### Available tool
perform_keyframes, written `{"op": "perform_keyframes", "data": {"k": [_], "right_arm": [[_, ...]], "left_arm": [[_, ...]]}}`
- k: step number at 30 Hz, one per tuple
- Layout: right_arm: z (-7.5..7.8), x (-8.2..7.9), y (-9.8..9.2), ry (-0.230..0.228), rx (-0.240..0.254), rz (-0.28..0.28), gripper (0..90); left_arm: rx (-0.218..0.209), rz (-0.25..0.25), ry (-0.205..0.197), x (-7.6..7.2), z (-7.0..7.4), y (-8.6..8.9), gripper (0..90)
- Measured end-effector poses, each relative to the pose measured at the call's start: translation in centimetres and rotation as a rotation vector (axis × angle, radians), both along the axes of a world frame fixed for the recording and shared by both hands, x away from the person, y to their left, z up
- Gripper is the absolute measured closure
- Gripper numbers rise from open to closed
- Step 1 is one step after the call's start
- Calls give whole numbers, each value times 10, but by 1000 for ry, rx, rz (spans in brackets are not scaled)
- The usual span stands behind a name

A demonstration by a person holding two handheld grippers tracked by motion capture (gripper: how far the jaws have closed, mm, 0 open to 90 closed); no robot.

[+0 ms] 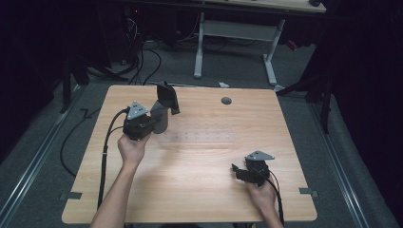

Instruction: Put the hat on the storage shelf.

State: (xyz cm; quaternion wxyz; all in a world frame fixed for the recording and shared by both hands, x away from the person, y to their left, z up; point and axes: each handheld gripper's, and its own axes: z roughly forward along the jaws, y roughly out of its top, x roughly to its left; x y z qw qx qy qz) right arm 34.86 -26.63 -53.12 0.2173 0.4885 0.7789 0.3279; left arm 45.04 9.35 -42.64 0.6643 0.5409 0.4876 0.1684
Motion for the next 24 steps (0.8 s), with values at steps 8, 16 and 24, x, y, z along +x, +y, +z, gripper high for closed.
{"op": "perform_keyframes", "data": {"k": [8, 16, 24], "right_arm": [[0, 0, 0, 0, 0, 0, 344], [0, 0, 0, 0, 0, 0, 344], [0, 0, 0, 0, 0, 0, 344]], "left_arm": [[-10, 10, 19, 1, -9, -3, 863], [-9, 12, 37, 0, -18, -3, 859], [-4, 15, 41, -4, -23, -3, 853]]}}
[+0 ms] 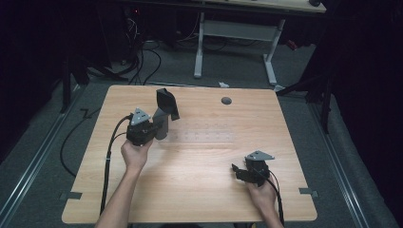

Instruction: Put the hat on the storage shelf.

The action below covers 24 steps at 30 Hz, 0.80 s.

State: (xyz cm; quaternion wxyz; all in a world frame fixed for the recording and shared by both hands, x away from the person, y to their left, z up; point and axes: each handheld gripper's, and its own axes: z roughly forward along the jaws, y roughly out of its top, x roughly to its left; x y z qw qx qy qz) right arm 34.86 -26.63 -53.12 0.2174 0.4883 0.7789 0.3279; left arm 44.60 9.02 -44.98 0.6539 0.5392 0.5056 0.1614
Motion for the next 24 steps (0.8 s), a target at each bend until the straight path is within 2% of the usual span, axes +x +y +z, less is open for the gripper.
{"op": "perform_keyframes", "data": {"k": [9, 15, 16, 17, 18, 20, 24], "right_arm": [[0, 0, 0, 0, 0, 0, 344], [0, 0, 0, 0, 0, 0, 344], [0, 0, 0, 0, 0, 0, 344], [0, 0, 0, 0, 0, 0, 344], [0, 0, 0, 0, 0, 0, 344], [0, 0, 0, 0, 0, 0, 344], [0, 0, 0, 0, 0, 0, 344]], "left_arm": [[21, -21, 33, -9, -5, 2, 831], [36, -28, 52, -12, -8, 3, 763], [33, -27, 55, -13, -9, 3, 734], [30, -25, 58, -13, -9, 3, 660], [30, -23, 61, -14, -9, 4, 660], [24, -20, 66, -15, -10, 5, 600], [54, -16, 68, -18, -10, 5, 491]]}}
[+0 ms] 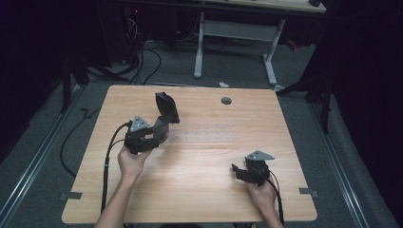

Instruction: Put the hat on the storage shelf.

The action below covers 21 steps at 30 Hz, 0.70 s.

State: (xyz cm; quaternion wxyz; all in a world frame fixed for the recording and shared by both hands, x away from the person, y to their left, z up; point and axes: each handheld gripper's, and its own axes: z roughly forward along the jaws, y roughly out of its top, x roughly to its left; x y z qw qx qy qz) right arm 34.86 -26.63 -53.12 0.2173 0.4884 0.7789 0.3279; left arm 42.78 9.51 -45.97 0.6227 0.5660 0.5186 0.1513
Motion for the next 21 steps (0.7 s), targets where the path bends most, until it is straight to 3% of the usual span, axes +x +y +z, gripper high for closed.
{"op": "perform_keyframes", "data": {"k": [5, 11, 21], "right_arm": [[0, 0, 0, 0, 0, 0, 344], [0, 0, 0, 0, 0, 0, 344], [0, 0, 0, 0, 0, 0, 343]], "left_arm": [[32, 4, -19, -6, 1, -2, 450], [7, 22, -27, -14, 2, 7, 429], [8, 42, -36, -26, 0, 20, 412]]}}
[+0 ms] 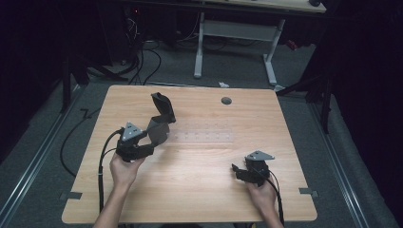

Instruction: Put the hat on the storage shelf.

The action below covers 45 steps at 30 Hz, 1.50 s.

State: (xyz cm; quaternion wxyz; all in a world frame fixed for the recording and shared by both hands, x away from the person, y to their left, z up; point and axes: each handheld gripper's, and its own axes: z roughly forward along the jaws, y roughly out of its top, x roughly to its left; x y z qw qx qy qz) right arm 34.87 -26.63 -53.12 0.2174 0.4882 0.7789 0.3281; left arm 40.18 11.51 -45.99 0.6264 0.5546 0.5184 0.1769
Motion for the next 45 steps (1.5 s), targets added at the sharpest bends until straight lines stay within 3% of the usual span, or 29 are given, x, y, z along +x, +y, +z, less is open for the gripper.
{"op": "perform_keyframes", "data": {"k": [14, 32, 45], "right_arm": [[0, 0, 0, 0, 0, 0, 344], [0, 0, 0, 1, 0, 0, 343], [0, 0, 0, 0, 0, 0, 343]], "left_arm": [[-53, 27, 11, -18, -4, 17, 399], [-76, -3, 60, -44, -22, 14, 382], [-40, -30, 91, -48, -38, 0, 372]]}}
